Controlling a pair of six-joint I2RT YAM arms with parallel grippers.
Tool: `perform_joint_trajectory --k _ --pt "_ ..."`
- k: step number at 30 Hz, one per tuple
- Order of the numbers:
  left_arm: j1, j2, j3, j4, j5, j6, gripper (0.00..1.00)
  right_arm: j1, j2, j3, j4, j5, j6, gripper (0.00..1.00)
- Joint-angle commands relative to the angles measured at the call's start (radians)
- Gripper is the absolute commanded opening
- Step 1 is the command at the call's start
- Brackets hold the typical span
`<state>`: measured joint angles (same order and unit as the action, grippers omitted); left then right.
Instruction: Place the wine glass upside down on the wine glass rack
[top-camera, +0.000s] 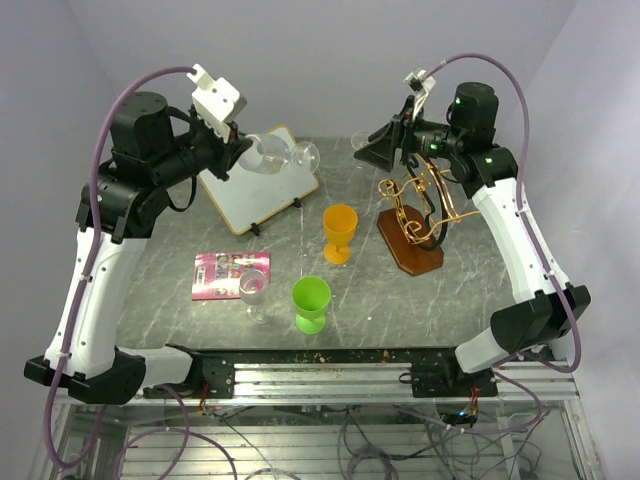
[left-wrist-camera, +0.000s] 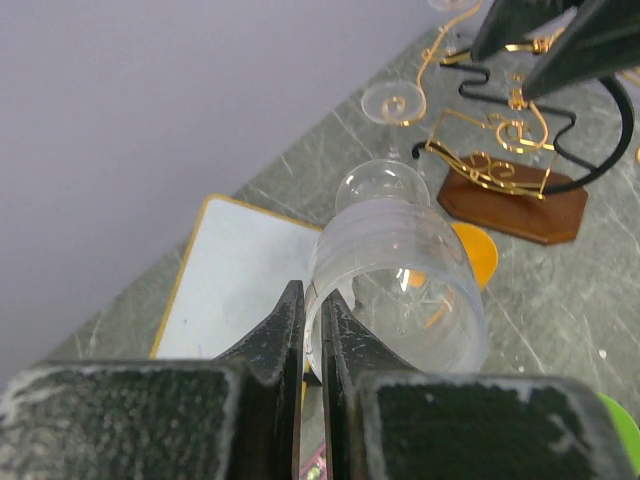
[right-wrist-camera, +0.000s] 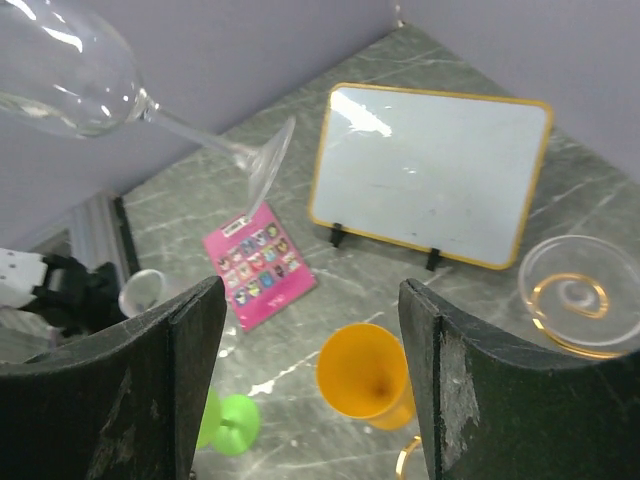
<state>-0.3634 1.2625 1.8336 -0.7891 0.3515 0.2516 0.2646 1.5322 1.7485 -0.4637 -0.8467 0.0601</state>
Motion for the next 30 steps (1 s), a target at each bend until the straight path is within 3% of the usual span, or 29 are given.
perform_joint_trajectory --k 1,19,30 --pt "0.001 0.028 0.082 0.128 -0.019 -0.044 0.07 0.034 0.008 -0.027 0.126 -0.043 0.194 0.70" --pt "0.002 0.106 0.139 0.167 0.050 -0.105 0.07 0.110 0.125 0.006 0.199 0.056 0.383 0.54" --pt "0.001 0.126 0.150 0.172 0.079 -0.105 0.07 0.122 0.152 0.008 0.255 -0.007 0.444 0.41"
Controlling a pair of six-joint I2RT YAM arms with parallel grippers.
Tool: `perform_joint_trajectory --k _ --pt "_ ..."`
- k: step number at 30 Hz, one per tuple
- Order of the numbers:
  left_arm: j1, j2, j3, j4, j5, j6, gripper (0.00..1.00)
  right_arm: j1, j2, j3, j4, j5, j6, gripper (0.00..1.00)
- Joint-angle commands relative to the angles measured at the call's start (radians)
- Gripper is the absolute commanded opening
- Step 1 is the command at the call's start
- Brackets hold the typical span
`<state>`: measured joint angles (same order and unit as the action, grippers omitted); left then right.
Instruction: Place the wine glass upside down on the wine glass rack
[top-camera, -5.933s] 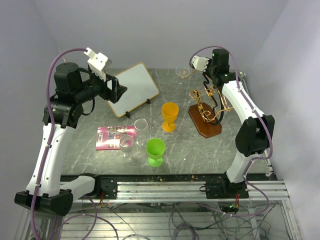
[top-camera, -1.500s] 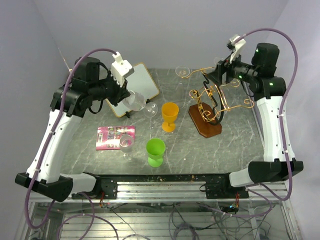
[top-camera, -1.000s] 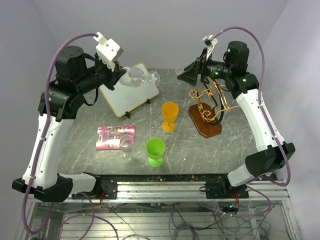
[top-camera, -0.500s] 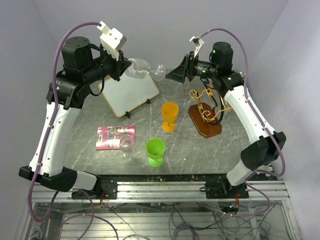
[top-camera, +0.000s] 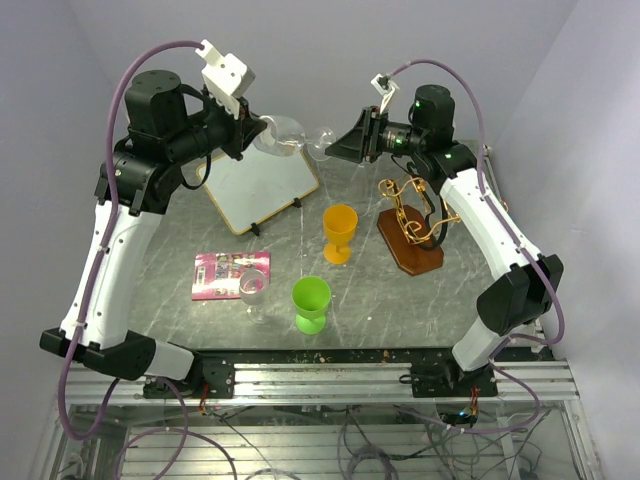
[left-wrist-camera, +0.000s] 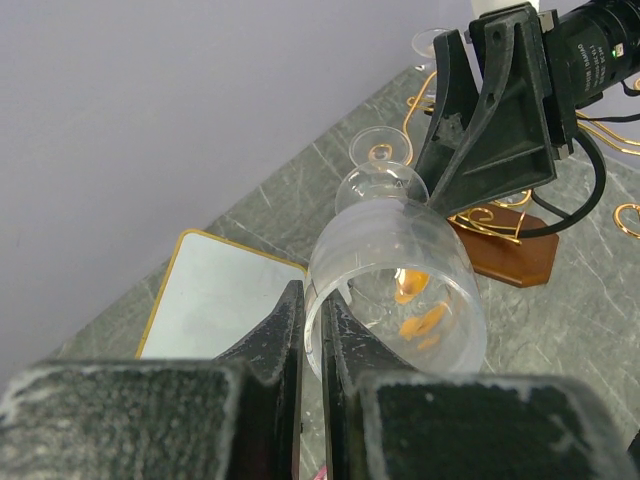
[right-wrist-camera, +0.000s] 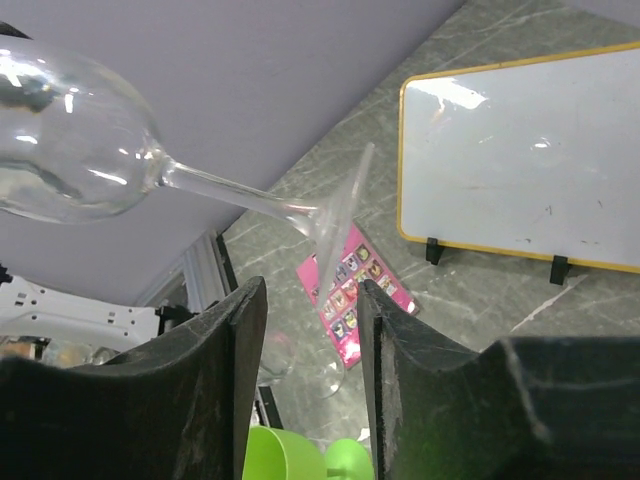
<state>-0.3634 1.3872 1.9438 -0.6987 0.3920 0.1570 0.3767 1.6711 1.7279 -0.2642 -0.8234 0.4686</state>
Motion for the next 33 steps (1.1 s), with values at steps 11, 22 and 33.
perform_joint_trajectory --k 11,22,33 --pt "0.001 -0.015 0.014 0.091 0.055 -0.025 0.07 0.014 0.034 0.032 0.084 -0.020 0.084 0.26" --pt "0.001 -0.036 -0.030 0.116 0.100 -0.030 0.10 0.006 0.017 0.024 0.048 0.045 0.052 0.00" --pt "0.001 -0.055 -0.066 0.125 0.113 -0.050 0.45 -0.079 -0.039 0.015 0.030 0.077 0.007 0.00"
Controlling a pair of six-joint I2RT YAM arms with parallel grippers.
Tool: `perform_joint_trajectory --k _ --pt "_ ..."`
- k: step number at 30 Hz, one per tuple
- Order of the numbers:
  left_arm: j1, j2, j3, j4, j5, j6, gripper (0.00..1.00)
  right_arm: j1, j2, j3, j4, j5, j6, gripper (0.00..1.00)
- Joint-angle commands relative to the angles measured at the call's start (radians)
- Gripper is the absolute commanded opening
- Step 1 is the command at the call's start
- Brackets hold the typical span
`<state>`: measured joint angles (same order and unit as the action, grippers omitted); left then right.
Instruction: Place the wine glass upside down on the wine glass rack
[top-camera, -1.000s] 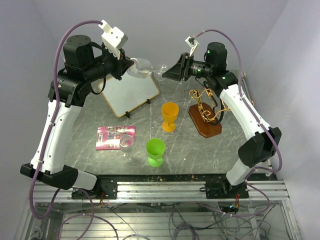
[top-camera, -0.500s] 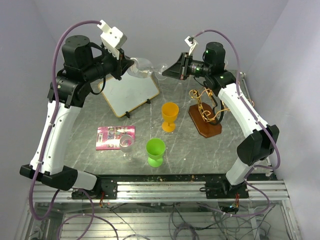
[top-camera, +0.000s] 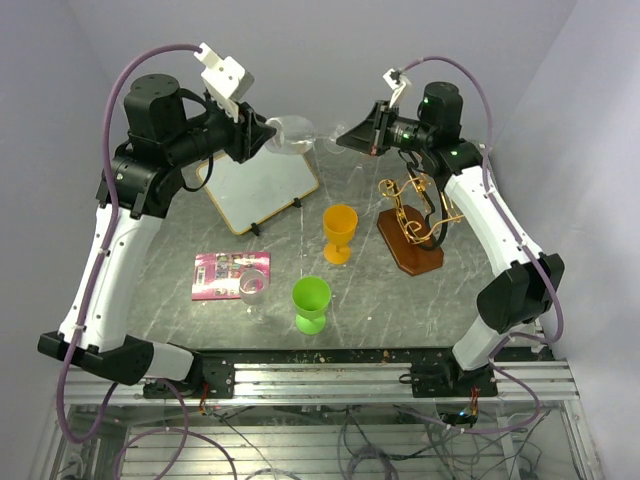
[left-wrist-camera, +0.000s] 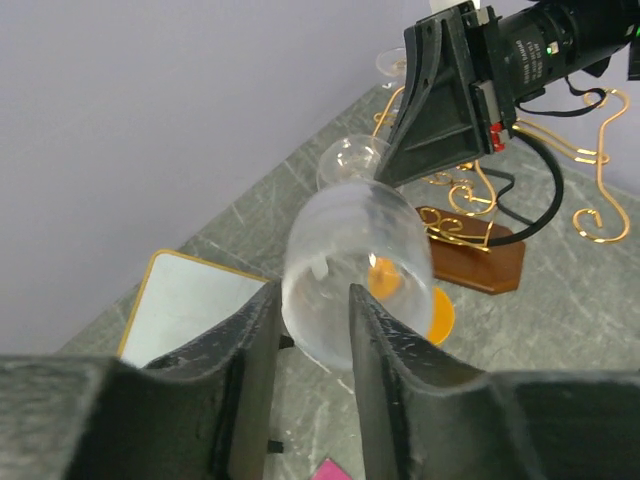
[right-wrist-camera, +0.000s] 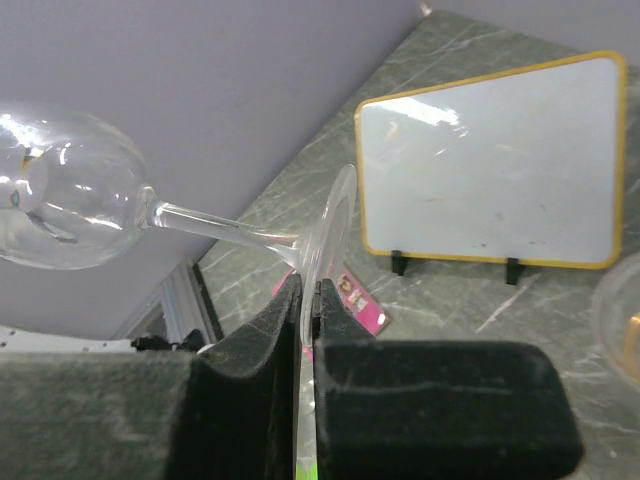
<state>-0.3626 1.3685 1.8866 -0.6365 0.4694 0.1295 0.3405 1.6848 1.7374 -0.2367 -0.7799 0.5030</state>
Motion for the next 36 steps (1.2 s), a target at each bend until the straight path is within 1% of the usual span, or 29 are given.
perform_joint_trajectory --k 1,3,7,12,15,21,24,28,36 --pt "0.001 -0.038 -0.010 0.061 0.031 -0.021 0.50 -0.057 -0.058 0.005 0.001 0.036 -0.033 0.00" --pt "0.001 -0.045 -0.013 0.056 0.018 -0.020 0.56 -0.084 -0.072 0.002 -0.002 0.038 -0.040 0.00" --pt "0.001 -0.057 -0.013 0.052 -0.012 -0.011 0.65 -0.139 -0.109 0.007 -0.030 0.076 -0.100 0.00" --pt "0.001 -0.061 -0.028 0.068 -0.025 -0.022 0.72 -0.238 -0.162 0.036 -0.087 0.150 -0.188 0.00" --pt "0.001 -0.067 -0.052 0.073 -0.032 -0.025 0.77 -0.283 -0.201 0.063 -0.141 0.237 -0.261 0.00" --pt "0.002 -0.088 -0.103 0.045 -0.098 0.016 0.88 -0.345 -0.263 0.126 -0.246 0.487 -0.467 0.00" --pt "0.002 -0.097 -0.118 0.022 -0.133 0.059 0.91 -0.378 -0.288 0.152 -0.278 0.621 -0.546 0.00" --pt "0.004 -0.094 -0.130 -0.007 -0.166 0.099 0.93 -0.449 -0.307 0.184 -0.300 0.727 -0.615 0.00" --pt "0.004 -0.092 -0.152 -0.026 -0.132 0.113 0.92 -0.477 -0.326 0.186 -0.280 1.023 -0.824 0.00"
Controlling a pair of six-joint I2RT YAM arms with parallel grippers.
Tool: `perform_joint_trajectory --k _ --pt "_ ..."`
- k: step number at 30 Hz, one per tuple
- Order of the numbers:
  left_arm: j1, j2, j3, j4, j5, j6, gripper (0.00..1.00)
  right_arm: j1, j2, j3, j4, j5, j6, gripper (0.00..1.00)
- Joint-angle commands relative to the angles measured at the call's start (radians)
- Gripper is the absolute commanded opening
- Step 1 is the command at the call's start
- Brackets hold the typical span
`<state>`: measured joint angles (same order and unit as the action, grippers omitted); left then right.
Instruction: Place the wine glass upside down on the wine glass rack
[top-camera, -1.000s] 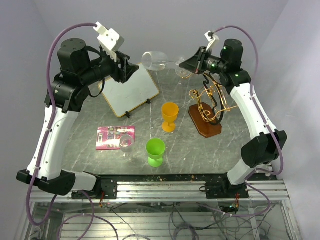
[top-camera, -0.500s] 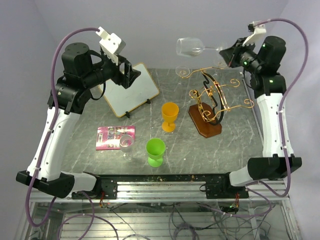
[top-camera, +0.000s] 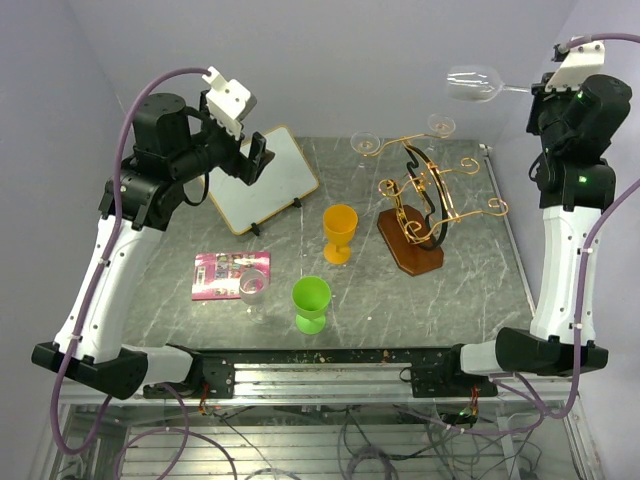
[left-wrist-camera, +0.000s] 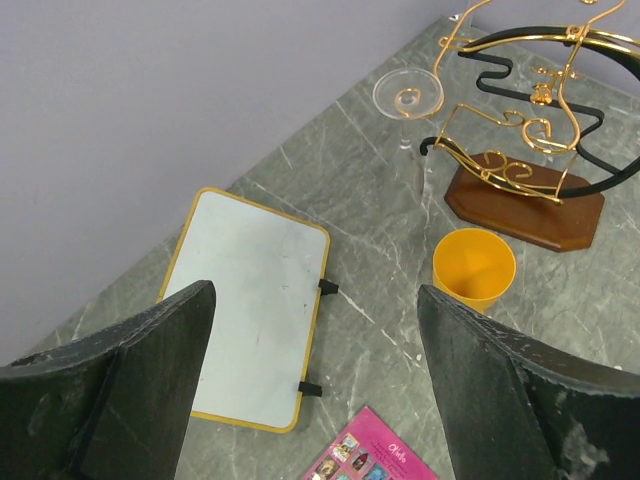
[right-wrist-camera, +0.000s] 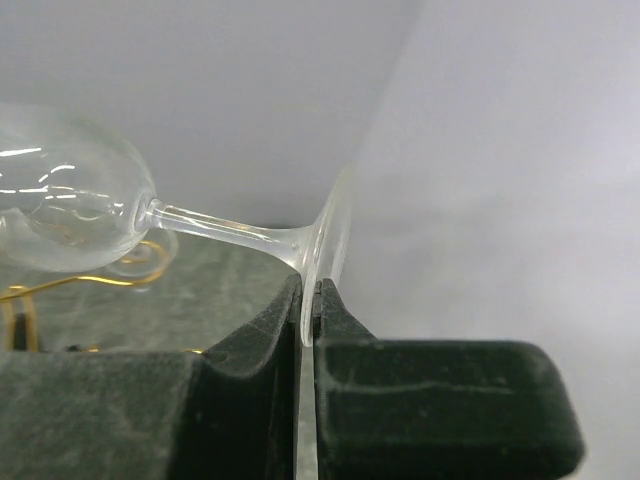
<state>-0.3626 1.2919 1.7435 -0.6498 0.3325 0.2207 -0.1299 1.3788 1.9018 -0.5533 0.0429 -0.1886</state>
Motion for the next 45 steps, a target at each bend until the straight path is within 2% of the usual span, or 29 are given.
perform_joint_trajectory --k 1,9,19,33,39,45 --pt "0.004 -0.016 -0.011 -0.013 0.008 0.022 0.91 -0.007 -0.019 0.017 0.045 0.251 -0.162 0.00" --pt "0.004 -0.024 -0.028 -0.018 0.010 0.034 0.90 -0.007 0.026 -0.039 0.150 0.480 -0.379 0.00" --pt "0.005 -0.020 -0.024 -0.021 0.013 0.036 0.89 -0.001 0.046 -0.231 0.366 0.577 -0.702 0.00" --pt "0.005 -0.022 -0.033 -0.028 0.026 0.049 0.89 0.062 0.080 -0.398 0.444 0.486 -0.948 0.00" --pt "0.007 -0.026 -0.038 -0.024 0.025 0.049 0.89 0.092 0.106 -0.379 0.362 0.395 -1.002 0.00" --pt "0.010 -0.026 -0.035 -0.024 0.032 0.048 0.89 0.138 0.128 -0.360 0.265 0.365 -1.086 0.00"
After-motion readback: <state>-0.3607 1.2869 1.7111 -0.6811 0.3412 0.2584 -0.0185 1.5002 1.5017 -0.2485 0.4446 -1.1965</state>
